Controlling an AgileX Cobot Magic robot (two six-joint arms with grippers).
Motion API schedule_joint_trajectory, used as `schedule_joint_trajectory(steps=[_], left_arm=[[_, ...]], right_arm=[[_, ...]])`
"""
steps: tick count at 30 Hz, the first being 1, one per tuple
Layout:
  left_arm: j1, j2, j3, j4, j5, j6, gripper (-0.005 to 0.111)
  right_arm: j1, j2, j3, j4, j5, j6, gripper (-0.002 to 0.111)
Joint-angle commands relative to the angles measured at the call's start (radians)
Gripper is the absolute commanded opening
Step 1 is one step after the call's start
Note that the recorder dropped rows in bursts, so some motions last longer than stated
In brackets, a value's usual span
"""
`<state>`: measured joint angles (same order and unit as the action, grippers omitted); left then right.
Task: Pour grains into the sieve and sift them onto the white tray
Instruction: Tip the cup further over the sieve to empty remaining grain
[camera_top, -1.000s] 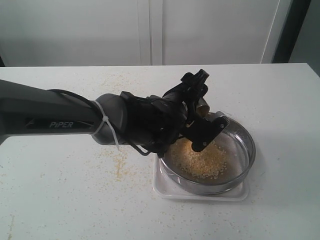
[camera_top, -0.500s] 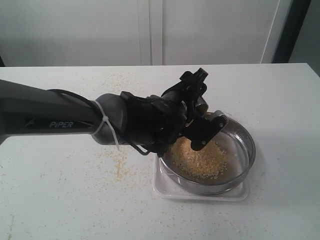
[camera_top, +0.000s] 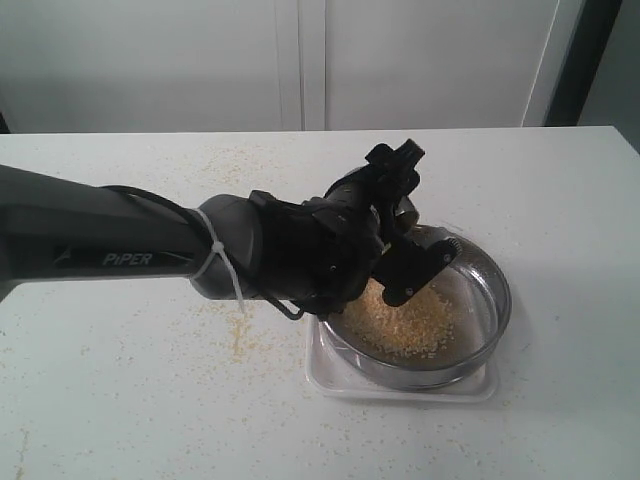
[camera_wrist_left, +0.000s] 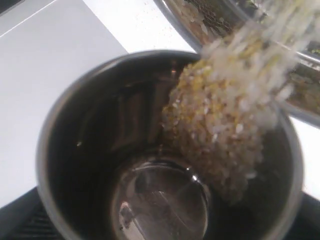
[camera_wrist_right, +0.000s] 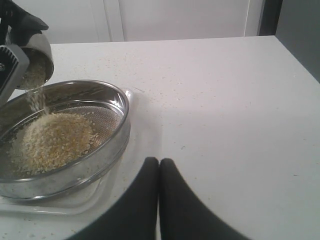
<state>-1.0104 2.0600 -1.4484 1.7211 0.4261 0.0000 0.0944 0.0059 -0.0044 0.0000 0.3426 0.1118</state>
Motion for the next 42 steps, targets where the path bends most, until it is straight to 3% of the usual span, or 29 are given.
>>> schedule_joint_trajectory(steps=[1, 15, 22, 28, 33, 36, 38, 40, 41, 42], left_arm=[[-0.031, -0.011, -0.007, 0.023, 0.044, 0.049, 0.0], [-0.051, -0.011, -0.007, 0.023, 0.123, 0.211, 0.0], [-0.051, -0.011, -0.007, 0.023, 0.229, 0.243, 0.0], [-0.062, -0.011, -0.007, 0.023, 0.187, 0.341, 0.0], [-0.062, -0.013, -0.031, 0.023, 0.17, 0.328, 0.0], [-0.048, -0.001, -0.051, 0.023, 0.081, 0.336, 0.0], [-0.062, 0.004, -0.066, 0.023, 0.163, 0.41, 0.0], [-0.093, -0.004, -0.086, 0.023, 0.205, 0.302, 0.0], [-0.095, -0.006, -0.093, 0.023, 0.152, 0.159, 0.0], [-0.071, -0.003, -0.095, 0.023, 0.094, 0.156, 0.0]], right_arm=[[0.005, -0.006, 0.004, -0.008, -0.002, -0.002, 0.0], [0.005, -0.006, 0.004, -0.008, -0.002, -0.002, 0.0], [0.005, -0.006, 0.004, -0.008, -0.002, -0.002, 0.0], [0.005, -0.006, 0.004, -0.008, -0.002, -0.002, 0.0], [0.005, -0.006, 0.004, -0.008, -0.002, -0.002, 0.0], [0.005, -0.006, 0.004, -0.008, -0.002, -0.002, 0.0], [0.005, -0.006, 0.004, -0.008, -0.002, -0.002, 0.0], [0.005, -0.006, 0.004, -0.008, -0.002, -0.002, 0.0], [0.005, -0.006, 0.004, -0.008, -0.002, -0.002, 0.0], [0.005, -0.006, 0.004, -0.008, -0.002, -0.002, 0.0]])
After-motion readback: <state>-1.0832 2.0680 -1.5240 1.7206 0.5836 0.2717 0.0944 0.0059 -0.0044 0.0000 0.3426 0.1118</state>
